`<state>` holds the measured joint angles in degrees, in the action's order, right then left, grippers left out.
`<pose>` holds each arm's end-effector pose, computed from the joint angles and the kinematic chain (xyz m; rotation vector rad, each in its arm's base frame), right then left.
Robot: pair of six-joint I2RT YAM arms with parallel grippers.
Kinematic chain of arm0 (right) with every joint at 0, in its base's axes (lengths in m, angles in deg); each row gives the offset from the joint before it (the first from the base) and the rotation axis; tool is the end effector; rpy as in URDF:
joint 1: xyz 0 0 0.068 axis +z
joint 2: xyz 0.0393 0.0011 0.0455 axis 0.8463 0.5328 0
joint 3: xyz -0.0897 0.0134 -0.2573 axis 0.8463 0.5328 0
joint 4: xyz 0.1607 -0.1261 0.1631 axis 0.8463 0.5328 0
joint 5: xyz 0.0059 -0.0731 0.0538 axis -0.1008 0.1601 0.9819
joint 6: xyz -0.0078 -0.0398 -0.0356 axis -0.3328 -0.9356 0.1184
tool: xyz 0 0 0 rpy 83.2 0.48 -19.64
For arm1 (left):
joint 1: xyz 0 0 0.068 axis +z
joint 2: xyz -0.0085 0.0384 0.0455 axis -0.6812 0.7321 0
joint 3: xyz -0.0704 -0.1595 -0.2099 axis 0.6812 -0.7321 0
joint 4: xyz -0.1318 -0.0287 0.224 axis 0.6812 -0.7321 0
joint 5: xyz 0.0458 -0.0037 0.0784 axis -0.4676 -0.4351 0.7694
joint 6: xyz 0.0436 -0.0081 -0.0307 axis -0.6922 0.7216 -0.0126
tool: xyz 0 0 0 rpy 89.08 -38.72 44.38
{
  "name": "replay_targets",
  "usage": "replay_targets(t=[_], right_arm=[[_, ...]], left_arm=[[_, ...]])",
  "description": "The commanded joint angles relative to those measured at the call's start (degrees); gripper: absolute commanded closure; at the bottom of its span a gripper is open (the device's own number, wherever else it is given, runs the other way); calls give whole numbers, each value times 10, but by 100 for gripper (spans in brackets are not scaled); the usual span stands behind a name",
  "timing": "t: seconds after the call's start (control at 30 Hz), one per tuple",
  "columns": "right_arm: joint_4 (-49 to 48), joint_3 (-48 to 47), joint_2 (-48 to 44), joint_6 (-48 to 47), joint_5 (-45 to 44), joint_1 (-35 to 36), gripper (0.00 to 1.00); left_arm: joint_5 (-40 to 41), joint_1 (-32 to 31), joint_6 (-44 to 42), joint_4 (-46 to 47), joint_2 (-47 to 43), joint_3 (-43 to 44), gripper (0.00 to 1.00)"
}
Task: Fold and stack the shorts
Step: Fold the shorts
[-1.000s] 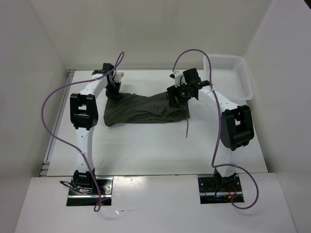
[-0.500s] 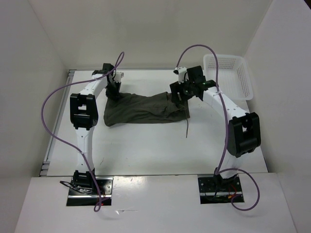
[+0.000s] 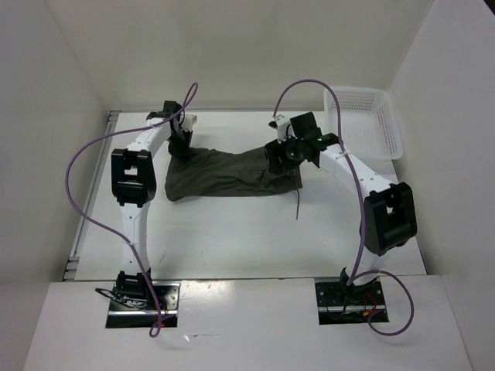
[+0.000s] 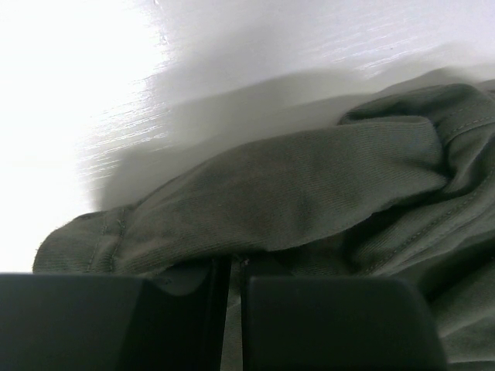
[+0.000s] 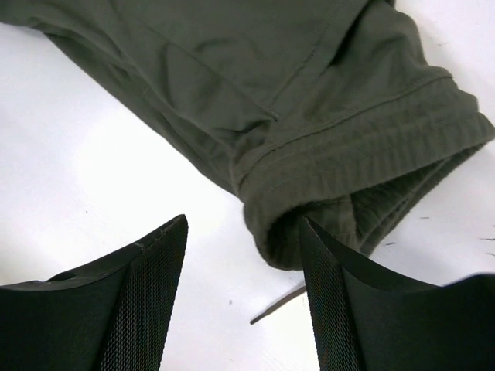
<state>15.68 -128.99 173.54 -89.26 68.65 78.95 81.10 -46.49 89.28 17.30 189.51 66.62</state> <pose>0.3429 0.1439 0.2752 -0.7504 2.3148 0.4699 0.5071 -0.0364 0.1701 0.1178 2.7163 -0.2038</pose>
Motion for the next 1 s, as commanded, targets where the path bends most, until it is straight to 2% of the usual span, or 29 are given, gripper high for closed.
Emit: replay_targets(t=[0.0,0.13,0.33,0.4,0.47,0.5,0.57,0.63,0.77,0.97], right_arm=[[-4,0,-3,9,5,7,35],[-14,6,10,15,11,7,35],[-33,22,39,21,-14,7,40],[-40,22,39,28,-14,7,46],[-46,22,39,33,-14,7,76],[-46,22,39,33,-19,7,100],[-29,22,23,-6,-17,7,100],[1,36,-3,-35,1,-23,100],[34,126,-45,-126,-5,-36,100],[39,174,-30,-152,-18,-47,100]], left_arm=[[7,3,-3,6,-5,-18,87],[7,3,-3,11,-5,-28,87],[7,3,-3,11,-5,-28,87],[7,3,-3,11,-5,-28,87],[13,3,-3,11,-5,-28,87],[13,3,-3,11,-5,-28,87],[26,3,-3,16,-5,-28,87],[36,8,-3,16,2,-22,87],[66,14,-3,16,31,19,87],[86,14,-3,-3,52,70,88]])
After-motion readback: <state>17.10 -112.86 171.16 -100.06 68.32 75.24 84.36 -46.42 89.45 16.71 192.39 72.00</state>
